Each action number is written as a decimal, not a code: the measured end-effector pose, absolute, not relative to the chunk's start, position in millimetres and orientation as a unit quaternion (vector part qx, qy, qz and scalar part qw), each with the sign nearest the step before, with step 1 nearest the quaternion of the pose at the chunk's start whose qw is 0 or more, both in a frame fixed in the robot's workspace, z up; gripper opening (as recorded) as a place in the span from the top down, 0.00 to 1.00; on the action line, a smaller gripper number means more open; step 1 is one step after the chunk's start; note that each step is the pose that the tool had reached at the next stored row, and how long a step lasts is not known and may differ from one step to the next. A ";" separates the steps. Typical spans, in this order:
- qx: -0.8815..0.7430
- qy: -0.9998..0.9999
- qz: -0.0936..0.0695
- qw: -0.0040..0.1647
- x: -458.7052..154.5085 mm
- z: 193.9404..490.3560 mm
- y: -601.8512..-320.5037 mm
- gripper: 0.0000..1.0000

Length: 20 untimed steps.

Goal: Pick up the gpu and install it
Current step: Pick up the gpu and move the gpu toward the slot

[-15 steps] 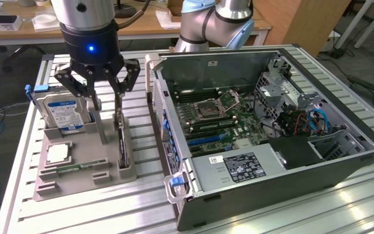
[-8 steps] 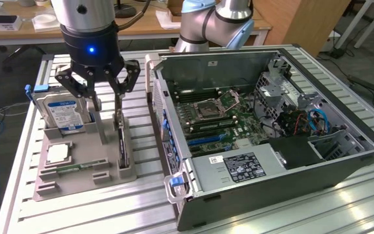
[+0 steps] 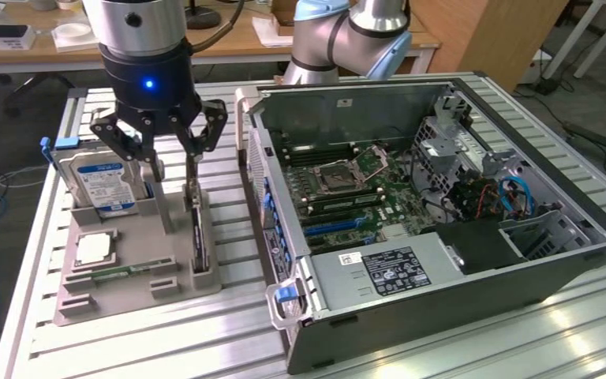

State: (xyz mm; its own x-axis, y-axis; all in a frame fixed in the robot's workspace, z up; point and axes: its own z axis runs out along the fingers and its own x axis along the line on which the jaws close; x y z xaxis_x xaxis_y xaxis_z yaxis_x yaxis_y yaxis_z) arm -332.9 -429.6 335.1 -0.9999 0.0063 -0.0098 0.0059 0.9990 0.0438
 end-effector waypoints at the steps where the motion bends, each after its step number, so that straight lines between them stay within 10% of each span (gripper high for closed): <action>1: 0.003 1.000 0.022 0.005 -332.9 334.6 -429.6 0.53; 20: 0.003 1.000 0.022 0.005 -332.8 320.7 -429.7 0.53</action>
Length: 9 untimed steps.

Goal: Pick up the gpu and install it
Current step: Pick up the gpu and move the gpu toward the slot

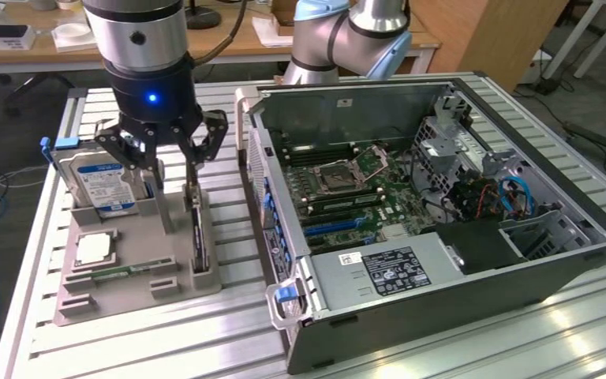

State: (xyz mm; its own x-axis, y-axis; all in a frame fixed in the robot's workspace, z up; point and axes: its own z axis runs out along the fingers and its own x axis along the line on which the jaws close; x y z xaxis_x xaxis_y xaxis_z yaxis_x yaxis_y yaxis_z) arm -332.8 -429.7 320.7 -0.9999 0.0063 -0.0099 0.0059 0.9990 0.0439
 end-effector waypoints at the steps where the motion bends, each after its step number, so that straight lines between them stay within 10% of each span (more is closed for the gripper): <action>1: 0.003 1.000 0.022 0.005 -332.8 319.7 -429.7 0.53; 9: 0.003 1.000 0.024 0.005 -332.8 312.1 -430.3 0.53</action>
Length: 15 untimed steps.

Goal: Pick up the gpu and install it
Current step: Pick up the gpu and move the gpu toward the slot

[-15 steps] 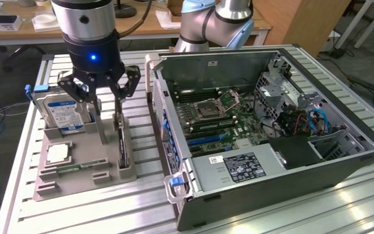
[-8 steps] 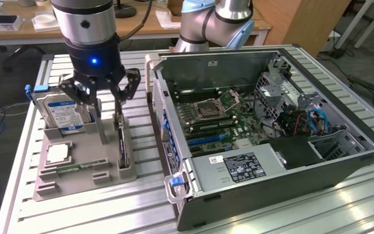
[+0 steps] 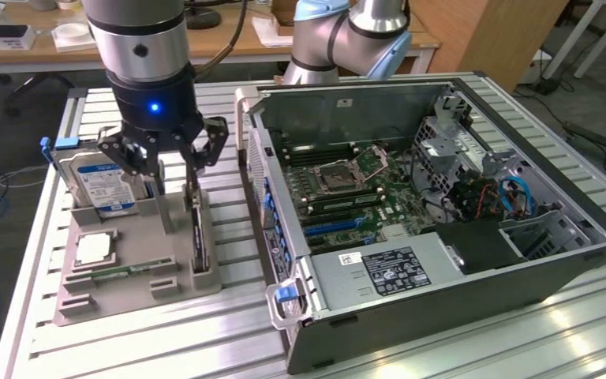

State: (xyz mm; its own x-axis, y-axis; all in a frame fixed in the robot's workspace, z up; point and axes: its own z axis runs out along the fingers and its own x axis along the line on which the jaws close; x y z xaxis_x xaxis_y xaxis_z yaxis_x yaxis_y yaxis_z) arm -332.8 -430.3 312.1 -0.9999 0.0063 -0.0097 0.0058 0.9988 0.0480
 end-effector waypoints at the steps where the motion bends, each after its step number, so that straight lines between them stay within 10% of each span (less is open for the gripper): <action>1: 0.003 1.000 0.024 0.005 -332.9 311.3 -430.4 0.53; 15: 0.003 1.000 0.025 0.005 -332.8 300.1 -430.8 0.53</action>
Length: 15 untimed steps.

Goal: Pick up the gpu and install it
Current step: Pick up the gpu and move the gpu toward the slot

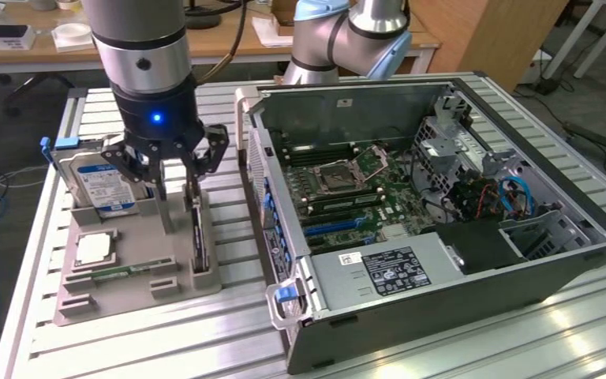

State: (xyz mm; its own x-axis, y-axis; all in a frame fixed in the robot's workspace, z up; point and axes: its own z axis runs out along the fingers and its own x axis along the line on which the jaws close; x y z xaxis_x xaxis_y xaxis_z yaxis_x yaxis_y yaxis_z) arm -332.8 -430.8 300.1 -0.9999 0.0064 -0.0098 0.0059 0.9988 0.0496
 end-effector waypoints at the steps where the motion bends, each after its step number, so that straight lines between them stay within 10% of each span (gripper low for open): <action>1: 0.003 1.000 0.025 0.005 -332.9 299.4 -430.9 0.53; 15: 0.003 1.000 0.026 0.005 -332.7 289.7 -431.9 0.53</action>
State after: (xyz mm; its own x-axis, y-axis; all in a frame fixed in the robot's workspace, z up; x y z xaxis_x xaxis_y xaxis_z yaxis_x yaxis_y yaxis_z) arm -332.7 -431.9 289.7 -0.9999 0.0065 -0.0096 0.0060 0.9987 0.0515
